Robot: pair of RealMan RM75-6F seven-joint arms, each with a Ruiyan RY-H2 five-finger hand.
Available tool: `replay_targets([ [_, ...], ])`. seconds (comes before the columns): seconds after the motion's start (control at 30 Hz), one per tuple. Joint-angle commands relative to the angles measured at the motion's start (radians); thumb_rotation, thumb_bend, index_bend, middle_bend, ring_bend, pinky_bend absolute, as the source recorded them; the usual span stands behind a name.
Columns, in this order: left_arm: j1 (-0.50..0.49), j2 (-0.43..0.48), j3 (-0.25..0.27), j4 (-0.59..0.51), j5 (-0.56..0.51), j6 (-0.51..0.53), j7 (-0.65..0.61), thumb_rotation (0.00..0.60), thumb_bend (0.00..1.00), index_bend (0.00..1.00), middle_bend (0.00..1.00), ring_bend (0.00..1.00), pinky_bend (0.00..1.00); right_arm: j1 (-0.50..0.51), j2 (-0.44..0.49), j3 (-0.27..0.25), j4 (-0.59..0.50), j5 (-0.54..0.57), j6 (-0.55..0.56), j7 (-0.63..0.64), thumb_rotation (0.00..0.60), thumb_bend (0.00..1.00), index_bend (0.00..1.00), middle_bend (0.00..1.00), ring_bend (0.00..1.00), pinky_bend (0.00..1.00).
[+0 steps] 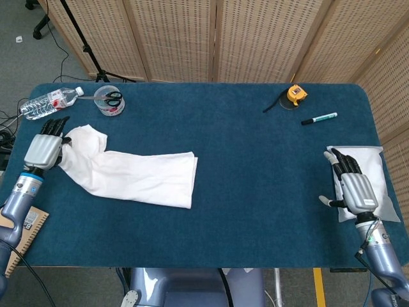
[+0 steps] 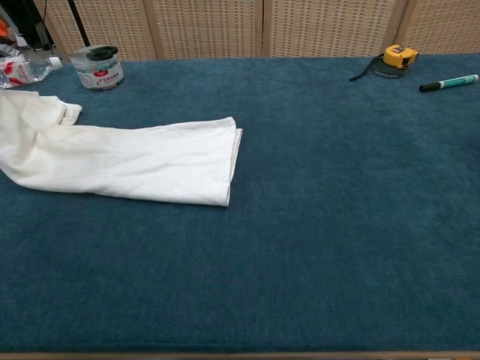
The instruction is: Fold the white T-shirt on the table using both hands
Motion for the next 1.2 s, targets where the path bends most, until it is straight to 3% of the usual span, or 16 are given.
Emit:
replay_targets([
  [0.03,-0.026,0.002,0.017,-0.058,0.046,0.147,0.022,0.600,0.88,0.70,0.00,0.00,0.00,-0.001,0.002,0.000,-0.003,-0.002,0.003,0.003,0.600,0.13,0.00,0.00,0.00,0.00],
  [0.2,-0.079,0.000,0.031,-0.150,0.097,0.268,0.098,0.600,0.88,0.70,0.00,0.00,0.00,-0.005,0.009,0.000,-0.011,-0.007,0.010,0.012,0.600,0.13,0.00,0.00,0.00,0.00],
  [0.3,-0.114,-0.005,0.032,-0.205,0.117,0.287,0.151,0.600,0.87,0.70,0.00,0.00,0.00,-0.006,0.013,0.000,-0.014,-0.009,0.013,0.017,0.600,0.13,0.00,0.00,0.00,0.00],
  [0.63,-0.269,-0.093,0.050,-0.353,0.195,0.190,0.373,0.600,0.87,0.70,0.00,0.00,0.00,-0.010,0.028,0.005,-0.020,-0.012,0.021,0.050,0.600,0.13,0.00,0.00,0.00,0.00],
  [1.2,-0.372,-0.248,0.021,-0.288,0.187,0.067,0.522,0.600,0.87,0.70,0.00,0.00,0.00,-0.011,0.039,0.007,-0.019,-0.014,0.021,0.075,0.600,0.13,0.00,0.00,0.00,0.00],
])
